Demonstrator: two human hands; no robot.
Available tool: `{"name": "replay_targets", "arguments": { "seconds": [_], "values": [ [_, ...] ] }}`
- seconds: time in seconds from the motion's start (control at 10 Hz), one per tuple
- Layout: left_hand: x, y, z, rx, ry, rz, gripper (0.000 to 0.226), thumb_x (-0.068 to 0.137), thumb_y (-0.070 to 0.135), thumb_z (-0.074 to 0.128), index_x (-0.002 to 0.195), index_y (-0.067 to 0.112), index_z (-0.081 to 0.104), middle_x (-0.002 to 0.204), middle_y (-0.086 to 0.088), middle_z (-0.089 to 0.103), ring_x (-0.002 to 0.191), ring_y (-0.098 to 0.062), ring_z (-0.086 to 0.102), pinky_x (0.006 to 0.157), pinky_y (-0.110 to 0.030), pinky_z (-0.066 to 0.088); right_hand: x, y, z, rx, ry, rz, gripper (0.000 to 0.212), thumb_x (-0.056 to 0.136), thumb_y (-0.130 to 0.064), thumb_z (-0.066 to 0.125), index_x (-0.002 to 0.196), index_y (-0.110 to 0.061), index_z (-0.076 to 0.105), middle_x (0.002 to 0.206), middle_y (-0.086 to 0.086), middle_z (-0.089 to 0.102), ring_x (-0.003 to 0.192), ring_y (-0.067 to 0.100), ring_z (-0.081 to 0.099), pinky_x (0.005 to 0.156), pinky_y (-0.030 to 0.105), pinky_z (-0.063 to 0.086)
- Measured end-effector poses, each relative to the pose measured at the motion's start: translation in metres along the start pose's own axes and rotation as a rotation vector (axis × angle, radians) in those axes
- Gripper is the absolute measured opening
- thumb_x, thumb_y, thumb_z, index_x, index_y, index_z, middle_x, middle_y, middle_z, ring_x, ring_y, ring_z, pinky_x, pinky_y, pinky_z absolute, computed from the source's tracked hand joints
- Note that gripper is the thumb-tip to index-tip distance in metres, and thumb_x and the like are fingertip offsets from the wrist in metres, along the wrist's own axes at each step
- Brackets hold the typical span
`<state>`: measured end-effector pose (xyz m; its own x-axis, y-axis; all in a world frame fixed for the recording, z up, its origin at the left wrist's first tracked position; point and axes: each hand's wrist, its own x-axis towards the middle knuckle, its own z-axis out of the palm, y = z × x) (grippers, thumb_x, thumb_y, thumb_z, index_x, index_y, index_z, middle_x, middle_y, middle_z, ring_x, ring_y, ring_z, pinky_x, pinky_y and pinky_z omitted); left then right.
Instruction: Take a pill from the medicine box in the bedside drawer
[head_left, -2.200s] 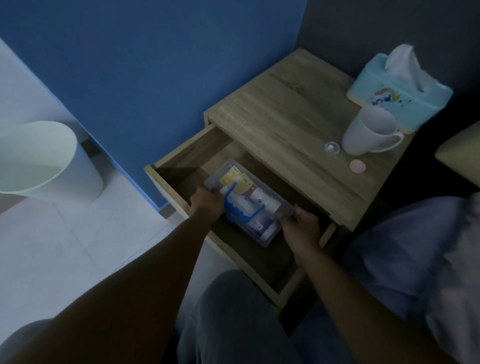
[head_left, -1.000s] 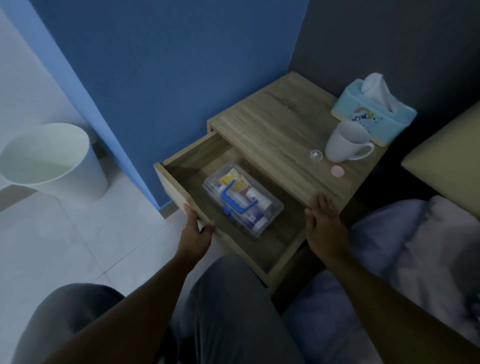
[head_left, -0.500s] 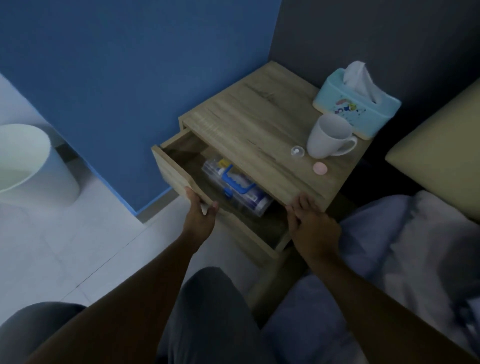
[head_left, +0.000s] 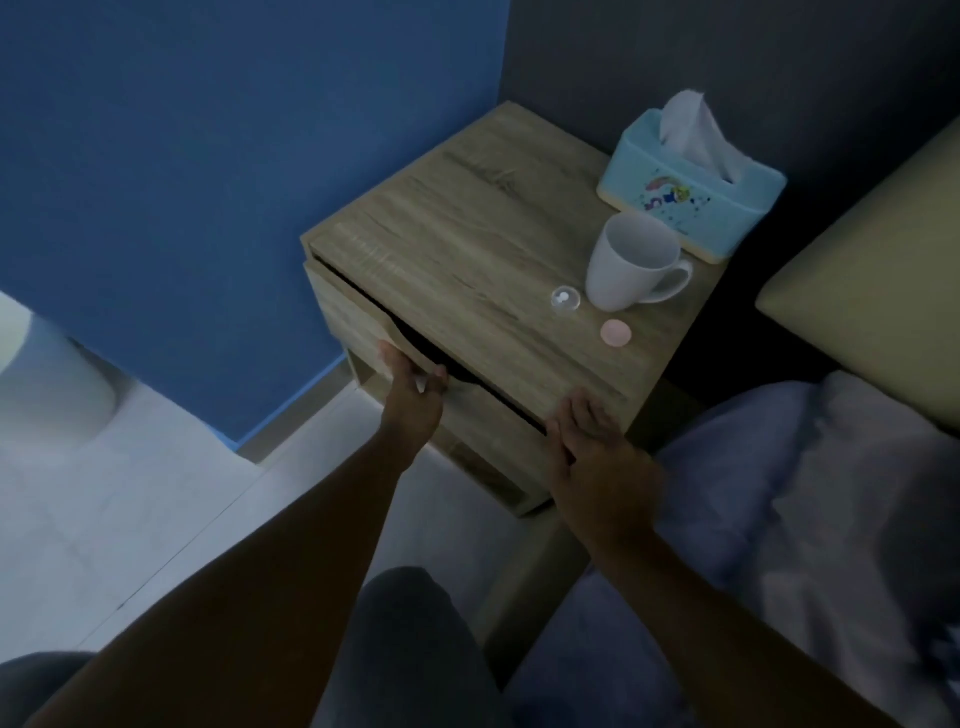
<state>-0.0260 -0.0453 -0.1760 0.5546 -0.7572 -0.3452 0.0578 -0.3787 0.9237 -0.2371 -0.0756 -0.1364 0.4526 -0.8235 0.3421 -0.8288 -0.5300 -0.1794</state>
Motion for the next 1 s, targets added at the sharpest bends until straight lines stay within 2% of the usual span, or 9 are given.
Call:
{"name": "replay_targets", "arguments": {
  "seconds": [0.2,0.4,0.5,0.6,0.7,0.8,0.9,1.0],
  "values": [
    [0.01,-0.001,0.012,0.042,-0.003,0.015,0.09,0.096,0.046,0.046,0.153,0.026,-0.021,0.166,-0.003,0.0,0.15,-0.025,0.014,0.12,-0.047,0.02,-0.001,0.002,0.005,-0.035,-0.008,-0.01,0.034,0.091,-0.022,0.06,0.115,-0.004,0.075,0.121,0.013,0.073,0.111,0.025,0.071,0.084,0.034,0.059],
    [0.015,0.006,0.015,0.105,-0.004,-0.024,0.09,0.097,0.042,0.049,0.153,0.026,-0.019,0.165,-0.005,0.01,0.148,-0.028,0.021,0.119,-0.046,0.022,-0.001,0.003,0.006,-0.024,-0.066,-0.019,0.038,0.09,-0.022,0.058,0.119,-0.002,0.072,0.126,0.016,0.07,0.117,0.028,0.068,0.091,0.036,0.058],
    [0.013,0.009,0.01,0.155,-0.024,-0.022,0.087,0.098,0.042,0.046,0.152,0.025,-0.02,0.165,-0.006,0.008,0.147,-0.028,0.021,0.117,-0.041,0.022,0.0,0.003,0.003,-0.016,-0.133,0.015,0.039,0.093,-0.023,0.058,0.124,-0.003,0.069,0.132,0.015,0.066,0.123,0.026,0.064,0.094,0.036,0.055],
    [0.008,0.003,-0.005,0.271,-0.098,-0.053,0.073,0.102,0.034,0.039,0.155,0.025,-0.012,0.164,-0.006,0.014,0.138,-0.02,0.041,0.104,-0.024,0.034,0.003,0.003,-0.002,-0.025,-0.212,0.021,0.041,0.096,-0.026,0.055,0.131,-0.006,0.065,0.141,0.011,0.06,0.131,0.022,0.057,0.095,0.036,0.054],
    [-0.007,0.006,-0.016,0.379,-0.162,-0.044,0.07,0.103,0.031,0.039,0.156,0.022,-0.007,0.16,-0.012,0.025,0.081,0.016,0.057,0.065,0.006,0.037,0.009,0.006,-0.004,-0.072,-0.371,0.035,0.05,0.102,-0.036,0.034,0.145,-0.017,0.051,0.155,0.0,0.045,0.145,0.011,0.039,0.099,0.035,0.051],
    [-0.026,0.024,-0.023,0.495,-0.172,-0.024,0.072,0.102,0.036,0.042,0.157,0.019,-0.001,0.162,-0.012,0.02,0.139,-0.019,0.04,0.107,-0.023,0.032,0.015,0.008,-0.009,-0.084,-0.467,0.005,0.05,0.103,-0.038,0.03,0.147,-0.02,0.047,0.158,-0.004,0.04,0.148,0.01,0.032,0.105,0.034,0.045],
    [-0.046,0.059,-0.029,0.561,-0.18,0.03,0.071,0.1,0.039,0.045,0.157,0.018,0.009,0.163,-0.007,0.02,0.147,-0.026,0.024,0.116,-0.035,0.023,0.023,0.008,-0.028,-0.032,-0.51,0.015,0.046,0.103,-0.036,0.035,0.143,-0.022,0.051,0.155,-0.006,0.044,0.143,0.013,0.04,0.106,0.032,0.045],
    [-0.065,0.098,-0.036,0.634,-0.164,0.128,0.07,0.098,0.04,0.048,0.156,0.02,0.016,0.157,-0.009,0.034,0.138,-0.027,0.042,0.108,-0.032,0.035,0.033,0.003,-0.053,0.033,-0.515,-0.031,0.051,0.1,-0.03,0.04,0.15,-0.018,0.041,0.157,-0.001,0.042,0.134,0.024,0.05,0.103,0.035,0.047]
  ]
}}
